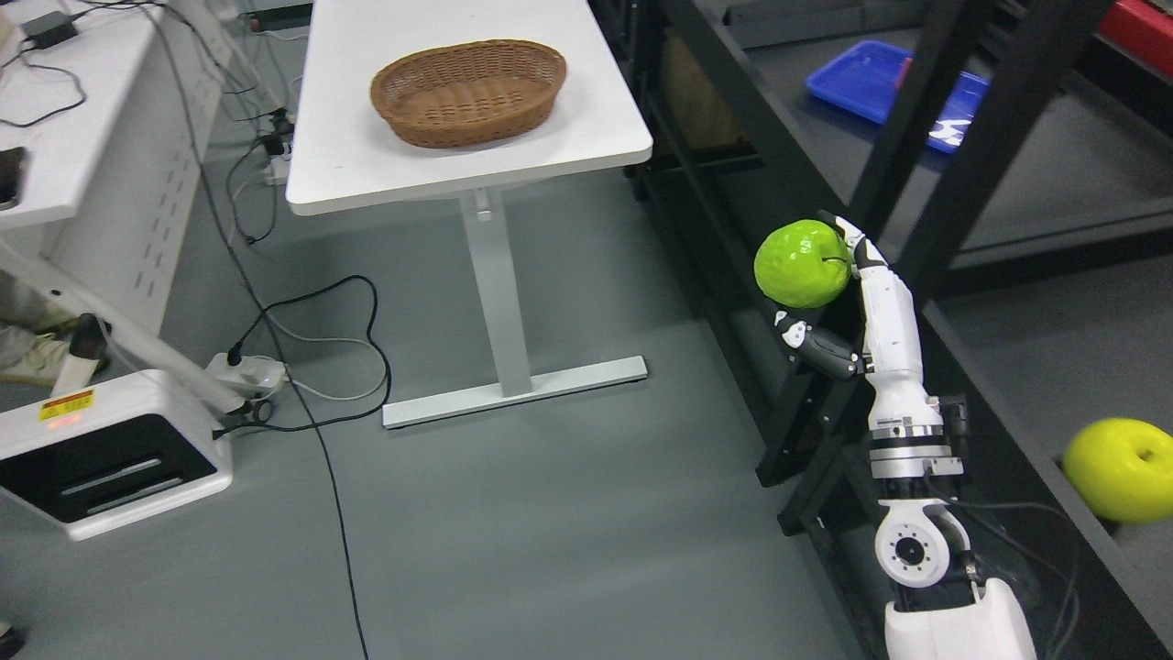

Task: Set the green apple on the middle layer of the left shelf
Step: 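Hold the apple in the right hand while turning toward the shelf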

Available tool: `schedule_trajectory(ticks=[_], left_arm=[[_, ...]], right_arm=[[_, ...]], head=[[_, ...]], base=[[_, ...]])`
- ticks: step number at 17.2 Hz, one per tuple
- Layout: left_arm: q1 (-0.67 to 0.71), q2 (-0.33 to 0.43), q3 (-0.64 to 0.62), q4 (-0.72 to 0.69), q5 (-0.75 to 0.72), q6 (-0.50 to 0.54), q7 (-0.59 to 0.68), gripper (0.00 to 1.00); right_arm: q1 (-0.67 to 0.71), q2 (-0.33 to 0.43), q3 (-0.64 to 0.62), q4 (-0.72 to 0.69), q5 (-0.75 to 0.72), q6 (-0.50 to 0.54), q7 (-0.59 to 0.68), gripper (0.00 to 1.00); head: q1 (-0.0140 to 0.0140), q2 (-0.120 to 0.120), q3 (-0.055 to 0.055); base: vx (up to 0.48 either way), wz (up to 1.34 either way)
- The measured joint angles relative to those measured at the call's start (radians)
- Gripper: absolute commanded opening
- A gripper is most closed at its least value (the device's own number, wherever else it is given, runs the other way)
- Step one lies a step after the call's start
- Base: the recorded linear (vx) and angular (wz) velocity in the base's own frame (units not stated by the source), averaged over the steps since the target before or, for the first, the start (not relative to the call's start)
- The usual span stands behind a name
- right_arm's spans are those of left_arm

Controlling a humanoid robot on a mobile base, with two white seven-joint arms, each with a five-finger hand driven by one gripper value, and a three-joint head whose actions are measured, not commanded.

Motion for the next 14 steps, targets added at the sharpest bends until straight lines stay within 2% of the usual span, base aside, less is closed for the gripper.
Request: schedule_trajectory(ticks=[7,14], left_arm=[[-0.001,0.0,0.0,0.0,0.0,0.0,0.0,1.0],[-0.001,0.0,0.0,0.0,0.0,0.0,0.0,1.0]], right_arm=[[0.007,0.002,-0.013,0.0,0.0,-0.001,0.006,0.01],[0.027,-0.059,-0.019,-0.001,0.0,0.011,0.013,0.01]], head=[[0.0,0.0,0.0],[0.0,0.0,0.0]], base=[[-0.035,-0.9],[0.112,-0.88]])
